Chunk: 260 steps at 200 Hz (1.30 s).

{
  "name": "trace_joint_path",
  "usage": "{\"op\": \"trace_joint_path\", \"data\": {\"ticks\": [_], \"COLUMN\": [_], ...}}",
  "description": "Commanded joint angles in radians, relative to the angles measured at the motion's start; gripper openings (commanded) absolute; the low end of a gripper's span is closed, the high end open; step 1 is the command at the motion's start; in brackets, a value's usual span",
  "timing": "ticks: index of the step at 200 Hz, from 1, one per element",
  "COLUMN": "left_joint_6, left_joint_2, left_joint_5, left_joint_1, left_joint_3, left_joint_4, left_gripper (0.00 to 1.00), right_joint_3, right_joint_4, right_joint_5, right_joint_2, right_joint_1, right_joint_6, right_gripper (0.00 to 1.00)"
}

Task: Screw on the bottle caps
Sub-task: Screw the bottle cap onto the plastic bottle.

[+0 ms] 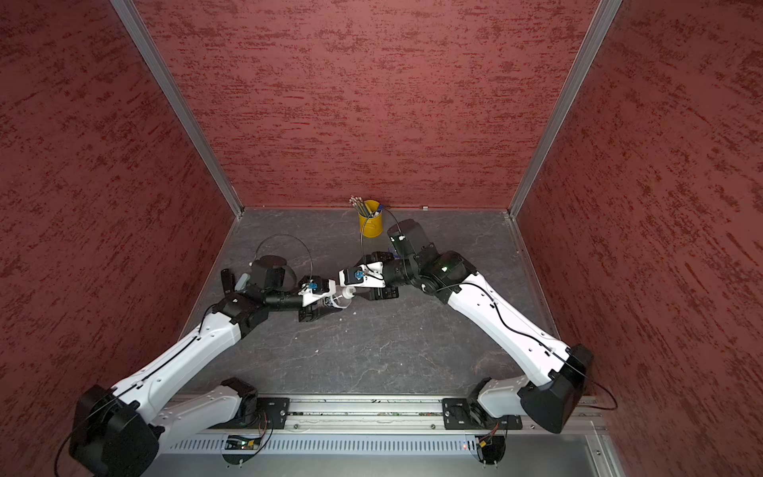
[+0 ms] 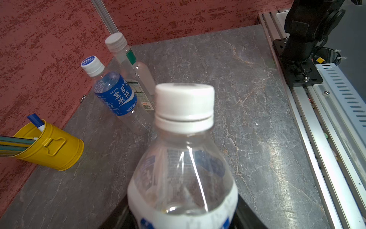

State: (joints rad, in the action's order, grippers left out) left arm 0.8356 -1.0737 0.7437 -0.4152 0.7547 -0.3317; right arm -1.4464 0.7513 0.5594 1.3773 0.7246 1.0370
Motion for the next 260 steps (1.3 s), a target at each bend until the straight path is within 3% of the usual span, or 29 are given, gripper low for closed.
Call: {"op": "trace_joint_path", "data": {"ticks": [1,61,143,182,221,235,247,260], "left_joint_6": [0.006,0.007,-0.002,-0.007,-0.023,-0.035,-0.048,-0.061], "left_joint_2": [-0.002,0.0,-0.009,-0.025,-0.036,-0.032,-0.023,-0.001], "left_joint_5": [0.036,0.035,0.049,0.057,0.066,0.072,0.059,0.012], "left_joint_1": [-0.007,-0.015,-0.017,-0.017,-0.017,-0.019,-0.03,-0.054], "left_joint_3": [0.022,0.029,0.032,0.04,0.048,0.052,0.048,0.028], "left_joint_4": [-0.012,-0.01,0.008,0.016,0.04,0.064,0.097,0.161], "left_gripper": [0.45,0.45,0.45,0.45,0.45,0.45,0.45,0.44], "right_joint_3": [-0.047,-0.174,-0.158,-0.148,-0.13,-0.129,-0.147,-0.173], "right_joint_4": [0.047,0.209,0.241,0.202,0.201,0.203,0.198,0.197], "right_joint_5": [0.063,0.085,-0.008,-0.015,-0.034,-0.039,-0.048,-0.051], "right_joint_2": [0.028,0.135,0.176,0.187,0.192,0.204,0.225,0.257], "right_joint_1": [-0.004,-0.004,0.017,0.029,0.036,0.037,0.038,0.037], "right_joint_6": [0.091,0.16,0.262,0.274,0.282,0.242,0.125,-0.055], "right_gripper": [0.57,0.51,0.47,0.39,0.21,0.12,0.0,0.0]}}
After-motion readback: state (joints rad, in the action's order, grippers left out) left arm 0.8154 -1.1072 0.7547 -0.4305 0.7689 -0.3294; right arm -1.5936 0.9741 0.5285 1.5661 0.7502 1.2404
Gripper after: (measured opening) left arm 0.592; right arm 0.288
